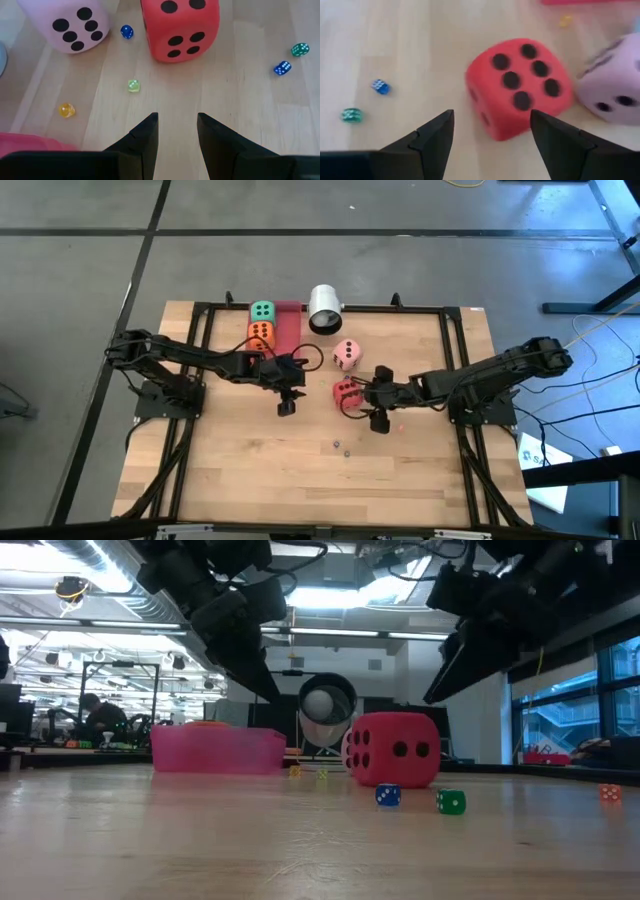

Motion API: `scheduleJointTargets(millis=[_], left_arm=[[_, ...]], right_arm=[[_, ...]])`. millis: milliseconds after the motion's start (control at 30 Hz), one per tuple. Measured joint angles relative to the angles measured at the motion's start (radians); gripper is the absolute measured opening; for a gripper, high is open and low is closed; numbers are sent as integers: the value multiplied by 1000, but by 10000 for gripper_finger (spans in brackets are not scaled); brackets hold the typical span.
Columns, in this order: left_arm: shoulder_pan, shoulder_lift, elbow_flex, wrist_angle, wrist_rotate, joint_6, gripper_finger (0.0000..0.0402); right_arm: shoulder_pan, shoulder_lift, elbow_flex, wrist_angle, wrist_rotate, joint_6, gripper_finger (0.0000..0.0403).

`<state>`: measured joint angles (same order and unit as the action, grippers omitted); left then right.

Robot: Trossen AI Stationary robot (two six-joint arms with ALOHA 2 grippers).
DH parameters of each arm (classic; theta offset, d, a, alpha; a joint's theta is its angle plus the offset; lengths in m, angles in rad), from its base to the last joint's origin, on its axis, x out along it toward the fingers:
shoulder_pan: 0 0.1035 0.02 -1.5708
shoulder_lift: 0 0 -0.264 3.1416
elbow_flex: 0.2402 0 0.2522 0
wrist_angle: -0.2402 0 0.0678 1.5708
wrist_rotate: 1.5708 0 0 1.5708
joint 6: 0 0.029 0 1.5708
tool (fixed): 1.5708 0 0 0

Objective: Pick & Place Dice
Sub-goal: Put the big red dice into the red bin

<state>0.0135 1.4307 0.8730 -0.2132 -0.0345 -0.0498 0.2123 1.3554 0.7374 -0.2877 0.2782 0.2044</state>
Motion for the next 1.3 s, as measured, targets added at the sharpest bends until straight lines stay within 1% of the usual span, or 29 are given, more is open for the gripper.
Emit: scheduleJointTargets(millis=[67, 100, 233, 467, 533, 700, 867, 933, 1033, 1167, 1300], left_arm=[[0, 0, 0, -3, 0, 0, 127], [0, 0, 0, -1, 0, 0, 127], [-3, 0, 0, 7, 1, 8, 127], [-14, 0, 0, 30, 0, 20, 127], [-14, 0, 0, 31, 0, 19, 127], [-14, 0, 0, 31, 0, 19, 127], [-14, 0, 0, 30, 1, 19, 127], [-14, 0, 0, 26, 0, 19, 127], [-15, 0, 0, 26, 1, 12, 127], [-31, 0, 0, 58, 1, 12, 127], [-68, 0, 0, 105, -4, 57, 128]], right_arm=[[1, 0, 21, -123, 49, 17, 261], [1, 0, 22, -151, 65, 22, 261], [-9, 3, 0, -154, 81, 24, 261], [-49, 85, -38, -40, 79, 13, 261], [-55, 111, -38, 30, 58, -10, 261], [-61, 164, -38, 201, -36, -65, 261], [-61, 172, -38, 302, -62, -89, 261], [-61, 171, -38, 313, -62, -97, 261], [-61, 160, -38, 284, -62, -96, 261], [-58, 129, -38, 275, -46, -92, 261], [-37, 70, -38, 229, 30, -89, 261]])
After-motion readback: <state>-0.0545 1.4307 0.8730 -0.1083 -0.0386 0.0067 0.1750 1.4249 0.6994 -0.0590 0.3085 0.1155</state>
